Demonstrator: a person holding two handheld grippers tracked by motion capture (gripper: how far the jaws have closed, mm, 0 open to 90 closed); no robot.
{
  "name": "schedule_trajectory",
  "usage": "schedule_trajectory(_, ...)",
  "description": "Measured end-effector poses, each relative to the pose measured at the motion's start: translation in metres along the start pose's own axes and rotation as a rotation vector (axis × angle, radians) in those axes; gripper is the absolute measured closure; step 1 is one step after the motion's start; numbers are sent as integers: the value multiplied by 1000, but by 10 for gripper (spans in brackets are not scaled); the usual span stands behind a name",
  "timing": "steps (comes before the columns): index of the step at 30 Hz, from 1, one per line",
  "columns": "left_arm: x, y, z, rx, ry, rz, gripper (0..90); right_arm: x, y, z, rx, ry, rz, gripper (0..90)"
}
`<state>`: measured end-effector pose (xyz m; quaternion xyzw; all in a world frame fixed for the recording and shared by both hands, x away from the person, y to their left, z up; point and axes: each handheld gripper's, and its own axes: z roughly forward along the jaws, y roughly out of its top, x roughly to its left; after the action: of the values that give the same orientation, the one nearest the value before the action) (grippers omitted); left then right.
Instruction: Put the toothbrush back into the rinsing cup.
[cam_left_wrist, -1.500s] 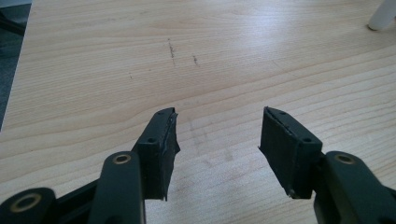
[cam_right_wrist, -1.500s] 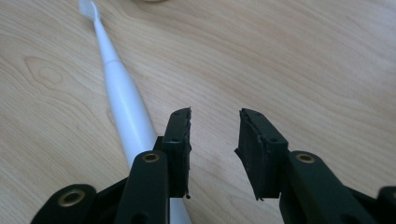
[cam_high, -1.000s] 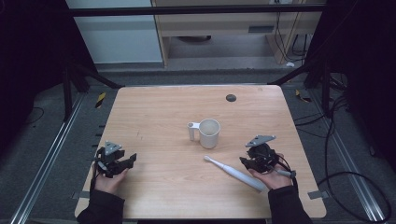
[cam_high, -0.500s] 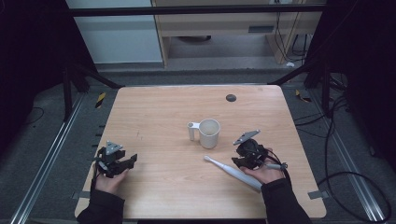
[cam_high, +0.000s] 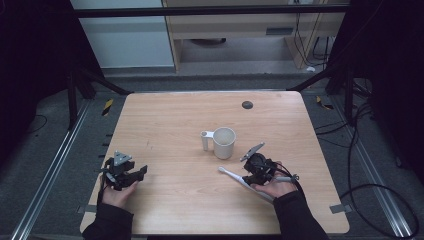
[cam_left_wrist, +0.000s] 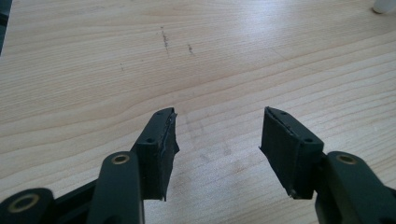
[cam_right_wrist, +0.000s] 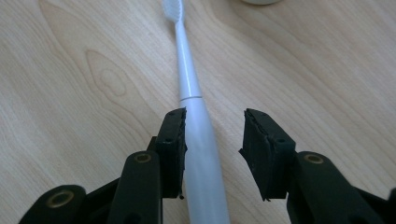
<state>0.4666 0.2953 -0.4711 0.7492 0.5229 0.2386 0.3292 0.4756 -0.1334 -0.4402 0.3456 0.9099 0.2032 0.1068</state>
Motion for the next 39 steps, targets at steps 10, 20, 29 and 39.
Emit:
schedule_trajectory(10, 0, 0, 0, 3, -2, 1, 444, 3, 2, 9, 70, 24, -26, 594)
schedule_trajectory(20, 1, 0, 1, 6, -2, 1, 442, 4, 1, 17, 122, 40, -48, 598)
schedule_trajectory(29, 1, 0, 1, 11, -4, -1, 442, 3, -1, 23, 147, 41, -52, 619)
schedule_trajectory(39, 1, 0, 2, 15, -5, 1, 442, 1, -1, 29, 174, 49, -47, 648)
